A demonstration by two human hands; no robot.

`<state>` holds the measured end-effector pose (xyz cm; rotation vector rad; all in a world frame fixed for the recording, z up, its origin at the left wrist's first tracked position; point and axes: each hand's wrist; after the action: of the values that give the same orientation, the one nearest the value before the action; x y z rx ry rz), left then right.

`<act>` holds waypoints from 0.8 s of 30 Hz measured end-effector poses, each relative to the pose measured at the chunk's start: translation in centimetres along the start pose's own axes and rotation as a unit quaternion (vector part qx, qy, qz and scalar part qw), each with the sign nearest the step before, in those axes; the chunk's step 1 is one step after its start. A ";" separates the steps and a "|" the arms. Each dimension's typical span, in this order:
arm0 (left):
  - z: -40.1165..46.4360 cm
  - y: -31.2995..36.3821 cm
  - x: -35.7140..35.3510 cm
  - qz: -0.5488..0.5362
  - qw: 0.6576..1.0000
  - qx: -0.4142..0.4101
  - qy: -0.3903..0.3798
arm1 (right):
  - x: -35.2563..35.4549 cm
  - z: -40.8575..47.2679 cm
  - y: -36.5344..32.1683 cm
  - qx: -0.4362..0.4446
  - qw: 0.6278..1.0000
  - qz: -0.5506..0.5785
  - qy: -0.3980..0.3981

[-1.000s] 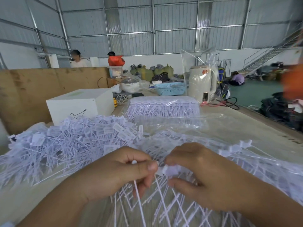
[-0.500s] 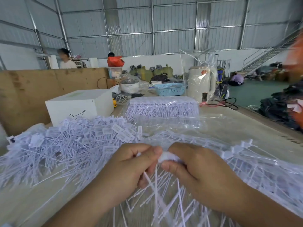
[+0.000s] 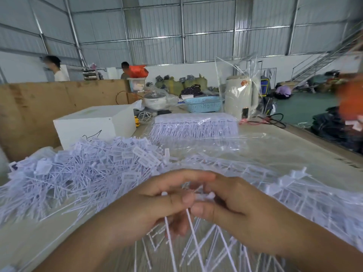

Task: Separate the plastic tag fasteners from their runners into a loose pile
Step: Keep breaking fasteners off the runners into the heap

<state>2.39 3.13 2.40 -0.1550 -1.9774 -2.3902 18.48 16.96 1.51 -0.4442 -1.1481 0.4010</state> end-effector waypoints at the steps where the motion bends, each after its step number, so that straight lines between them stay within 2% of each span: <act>1: -0.1 0.3 0.1 0.003 1.000 0.006 -0.010 | 0.0 0.0 0.0 0.001 1.000 0.006 0.009; 5: -0.3 0.6 0.3 0.015 0.998 0.054 -0.026 | -0.1 -0.1 -0.1 -0.007 0.999 0.030 0.013; 11: -0.5 0.7 0.7 -0.006 0.999 0.046 -0.019 | 1.0 -0.2 0.6 -0.043 0.998 0.037 -0.014; 17: -0.7 1.2 0.4 -0.012 0.993 0.095 -0.074 | 0.8 -0.2 1.0 -0.029 0.999 0.036 -0.020; 19: -0.6 1.0 0.2 0.005 0.996 0.080 -0.031 | 0.7 -0.1 0.8 -0.030 0.998 0.050 0.016; 22: 0.0 0.2 -0.4 0.023 0.996 0.035 0.075 | 0.5 0.1 0.7 -0.045 0.995 0.044 0.082; 24: 0.3 -0.2 -1.1 -0.012 0.991 0.001 0.132 | 0.1 0.3 0.4 -0.043 0.990 0.012 0.133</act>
<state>3.44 3.46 2.21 0.1774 -1.8692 -2.2828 18.20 17.39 1.48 -0.5698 -0.9044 0.3036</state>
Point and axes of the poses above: each hand's wrist, its own z-axis towards the middle knuckle, its own x-axis out of the back of the hand, y = z × x, and after that the axes turned 6 degrees about -z, right-handed
